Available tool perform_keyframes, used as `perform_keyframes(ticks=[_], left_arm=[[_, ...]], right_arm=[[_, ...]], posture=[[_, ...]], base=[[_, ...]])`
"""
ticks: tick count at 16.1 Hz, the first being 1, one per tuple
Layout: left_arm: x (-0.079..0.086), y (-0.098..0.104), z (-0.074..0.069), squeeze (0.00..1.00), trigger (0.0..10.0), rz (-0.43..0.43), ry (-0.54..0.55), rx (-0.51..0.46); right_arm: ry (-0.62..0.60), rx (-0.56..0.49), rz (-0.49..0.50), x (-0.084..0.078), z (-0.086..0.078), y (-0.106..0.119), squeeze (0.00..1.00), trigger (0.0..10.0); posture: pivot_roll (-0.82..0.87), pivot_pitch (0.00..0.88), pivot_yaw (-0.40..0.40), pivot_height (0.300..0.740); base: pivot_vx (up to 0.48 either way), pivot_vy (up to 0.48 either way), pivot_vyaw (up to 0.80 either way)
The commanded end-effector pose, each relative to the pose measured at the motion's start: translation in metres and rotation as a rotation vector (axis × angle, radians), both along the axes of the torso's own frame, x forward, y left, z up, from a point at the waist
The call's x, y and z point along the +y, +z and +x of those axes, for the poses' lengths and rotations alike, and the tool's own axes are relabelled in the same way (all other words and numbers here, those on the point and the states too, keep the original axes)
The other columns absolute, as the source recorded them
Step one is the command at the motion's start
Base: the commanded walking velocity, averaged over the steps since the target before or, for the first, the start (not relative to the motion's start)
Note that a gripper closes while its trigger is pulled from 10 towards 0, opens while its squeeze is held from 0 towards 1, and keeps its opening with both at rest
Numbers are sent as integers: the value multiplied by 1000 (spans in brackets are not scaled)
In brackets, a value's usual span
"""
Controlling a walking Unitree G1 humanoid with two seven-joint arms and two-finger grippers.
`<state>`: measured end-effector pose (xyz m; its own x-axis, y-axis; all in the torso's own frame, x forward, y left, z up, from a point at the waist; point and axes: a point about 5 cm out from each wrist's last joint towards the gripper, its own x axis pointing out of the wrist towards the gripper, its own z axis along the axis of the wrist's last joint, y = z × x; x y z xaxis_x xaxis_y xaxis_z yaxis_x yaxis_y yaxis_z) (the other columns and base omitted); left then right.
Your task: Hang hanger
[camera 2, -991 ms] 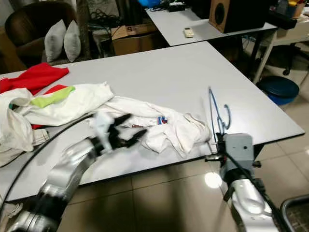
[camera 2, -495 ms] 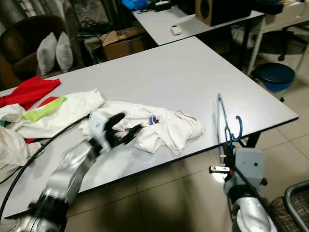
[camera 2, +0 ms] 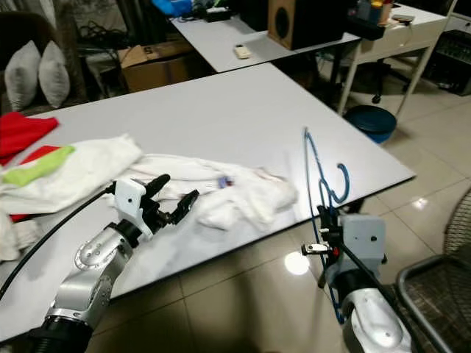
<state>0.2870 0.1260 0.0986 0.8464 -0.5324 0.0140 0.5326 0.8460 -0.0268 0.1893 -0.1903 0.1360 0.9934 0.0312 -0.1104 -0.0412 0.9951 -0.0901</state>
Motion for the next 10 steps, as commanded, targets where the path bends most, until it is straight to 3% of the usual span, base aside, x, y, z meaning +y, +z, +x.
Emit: perform_keyframes(ticks=[1,2,3,6,10], left_arm=[[-7,1,-1,0,10000,-17,-28,17],[-8,2,-1,157,10000,-23,-33,19],[-11,5,-2,1000,10000,-50,-65,15],[-22,1,-2,1000,10000,26,-133,61],[-29,6,-4,1000,10000,39,-236,70]], right_arm=[[10,36,4,-6,-1,-3,0,10000],[9,37,3,-8,-1,-3,0,10000],[12,42,-9,-13,-1,-1,0,10000],[35,65,-29,-18,-1,1,0,10000],[69,107,-13,-14,-6,2,0,10000]], posture=[[-362,0,94,740],[-362,0,92,740],[-357,0,81,740],[-351,0,66,740],[-341,0,61,740]], base=[[0,0,0],[0,0,0],[0,0,0],[0,0,0],[0,0,0]])
